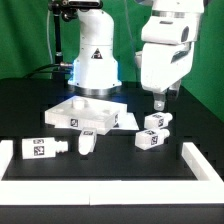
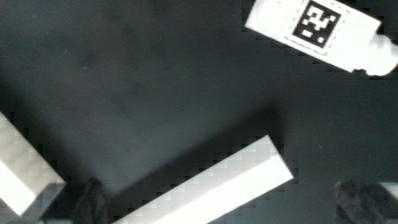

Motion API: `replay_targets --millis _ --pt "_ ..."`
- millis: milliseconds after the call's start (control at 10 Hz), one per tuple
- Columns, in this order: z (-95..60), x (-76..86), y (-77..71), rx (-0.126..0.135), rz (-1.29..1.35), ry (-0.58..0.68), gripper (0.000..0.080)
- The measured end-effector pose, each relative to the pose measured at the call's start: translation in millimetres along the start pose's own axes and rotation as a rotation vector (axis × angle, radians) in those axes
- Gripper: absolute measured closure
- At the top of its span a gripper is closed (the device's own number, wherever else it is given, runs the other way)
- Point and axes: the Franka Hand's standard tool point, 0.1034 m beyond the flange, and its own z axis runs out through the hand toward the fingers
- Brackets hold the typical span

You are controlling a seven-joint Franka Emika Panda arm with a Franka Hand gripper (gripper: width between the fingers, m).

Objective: Assemble one leg

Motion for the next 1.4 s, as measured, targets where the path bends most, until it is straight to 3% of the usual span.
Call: replay_targets --millis 500,700,800,1000,1400 --pt "0.0 -2.5 0.6 0.0 0.012 0.001 0.015" --pt "0.4 -20.0 -3.8 -0.01 0.184 0.014 0.015" --pt "6.0 -22.7 -4.6 0.004 0.282 0.031 0.015" --pt "4.6 -30.0 6.5 0.075 0.443 0.06 0.015" --pt "2.8 -30.2 7.3 0.079 0.519 0.054 0.015"
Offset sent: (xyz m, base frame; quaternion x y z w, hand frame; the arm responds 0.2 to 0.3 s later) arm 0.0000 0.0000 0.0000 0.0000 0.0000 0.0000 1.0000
